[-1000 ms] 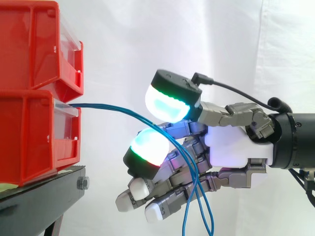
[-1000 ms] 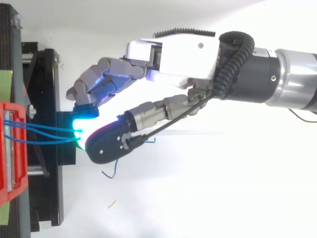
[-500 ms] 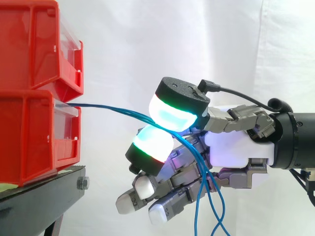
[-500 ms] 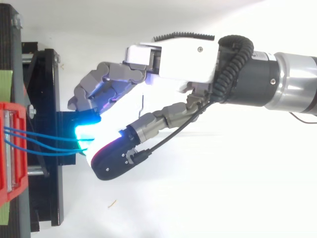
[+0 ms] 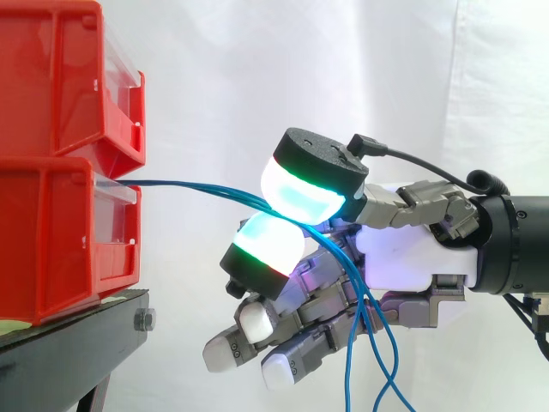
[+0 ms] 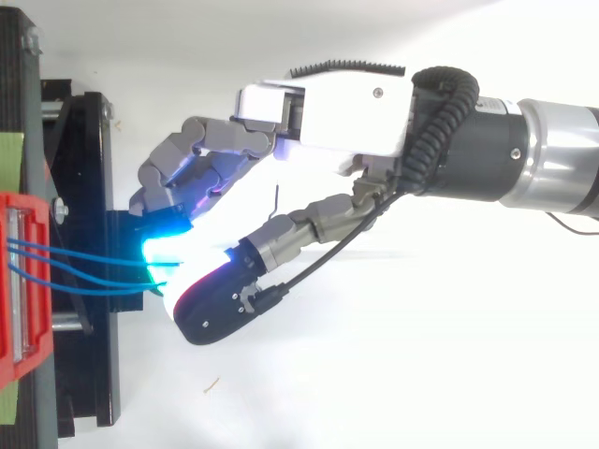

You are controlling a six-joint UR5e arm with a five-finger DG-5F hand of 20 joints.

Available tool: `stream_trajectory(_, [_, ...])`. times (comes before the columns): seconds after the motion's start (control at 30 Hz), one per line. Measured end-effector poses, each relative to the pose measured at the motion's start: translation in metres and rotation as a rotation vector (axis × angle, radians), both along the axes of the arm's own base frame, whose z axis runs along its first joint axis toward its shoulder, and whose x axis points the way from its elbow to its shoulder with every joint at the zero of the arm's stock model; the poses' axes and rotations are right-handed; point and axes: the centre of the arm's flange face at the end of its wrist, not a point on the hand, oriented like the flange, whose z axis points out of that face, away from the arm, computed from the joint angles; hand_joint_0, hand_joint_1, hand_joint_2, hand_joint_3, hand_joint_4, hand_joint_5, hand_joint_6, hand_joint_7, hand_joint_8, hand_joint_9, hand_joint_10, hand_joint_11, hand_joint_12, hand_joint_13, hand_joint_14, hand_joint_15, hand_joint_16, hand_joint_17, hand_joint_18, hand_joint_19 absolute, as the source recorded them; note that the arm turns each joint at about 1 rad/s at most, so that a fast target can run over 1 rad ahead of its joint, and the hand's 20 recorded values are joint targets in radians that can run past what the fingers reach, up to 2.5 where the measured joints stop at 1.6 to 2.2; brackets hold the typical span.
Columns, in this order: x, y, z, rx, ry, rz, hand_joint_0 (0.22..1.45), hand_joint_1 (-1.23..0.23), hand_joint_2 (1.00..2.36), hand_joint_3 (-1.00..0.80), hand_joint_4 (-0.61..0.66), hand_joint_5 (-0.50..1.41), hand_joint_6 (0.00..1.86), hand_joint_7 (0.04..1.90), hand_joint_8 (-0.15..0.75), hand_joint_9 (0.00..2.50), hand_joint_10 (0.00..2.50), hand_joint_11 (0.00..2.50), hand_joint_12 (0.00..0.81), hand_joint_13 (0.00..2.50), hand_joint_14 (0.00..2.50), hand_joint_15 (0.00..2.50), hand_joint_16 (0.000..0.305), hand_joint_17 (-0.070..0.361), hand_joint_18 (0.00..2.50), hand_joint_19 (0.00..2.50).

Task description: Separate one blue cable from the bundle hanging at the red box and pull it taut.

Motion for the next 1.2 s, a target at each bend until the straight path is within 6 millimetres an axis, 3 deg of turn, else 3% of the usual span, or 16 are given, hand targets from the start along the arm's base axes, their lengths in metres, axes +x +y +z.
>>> stream_trajectory(0.17, [0.0001, -0.0002, -0.0003, 0.010, -0.001, 0.000, 0.67, -0.89, 1.00, -0.50, 0.09, -0.16, 0.91, 1.19, 0.342, 1.09, 0.02, 0.77, 0.362, 0.75, 0.01, 0.23, 0.042, 0.094, 0.81, 0.22])
stream_trajectory(0.47, [-0.0001, -0.0003, -0.0002, 0.026, -0.001, 0.000, 0.62, -0.99, 1.00, -0.50, 0.13, -0.16, 0.90, 1.15, 0.345, 1.12, 0.02, 0.83, 0.371, 0.80, 0.01, 0.29, 0.041, 0.092, 0.81, 0.23])
stream_trajectory(0.77, [-0.0001, -0.0004, -0.0009, 0.027, -0.001, 0.000, 0.55, -0.95, 1.00, -0.50, 0.14, -0.16, 0.89, 1.12, 0.353, 1.13, 0.02, 0.83, 0.390, 0.80, 0.01, 0.30, 0.043, 0.097, 0.81, 0.23])
stream_trajectory(1.0, [0.0000, -0.0003, -0.0005, 0.028, -0.003, 0.001, 0.49, -0.86, 1.00, -0.50, 0.17, -0.15, 0.88, 1.07, 0.369, 1.13, 0.02, 0.80, 0.414, 0.81, 0.01, 0.30, 0.048, 0.107, 0.83, 0.24])
stream_trajectory(1.1, [0.0004, -0.0004, -0.0003, 0.028, -0.007, 0.001, 0.52, -0.71, 1.00, -0.50, 0.18, -0.15, 0.86, 1.06, 0.369, 1.15, 0.02, 0.79, 0.408, 0.80, 0.01, 0.30, 0.047, 0.106, 0.82, 0.26])
stream_trajectory(1.2, [0.0003, -0.0011, 0.0002, 0.028, -0.008, 0.001, 0.58, -0.70, 1.00, -0.50, 0.16, -0.15, 0.85, 1.09, 0.359, 1.15, 0.02, 0.81, 0.399, 0.80, 0.01, 0.30, 0.044, 0.100, 0.80, 0.28])
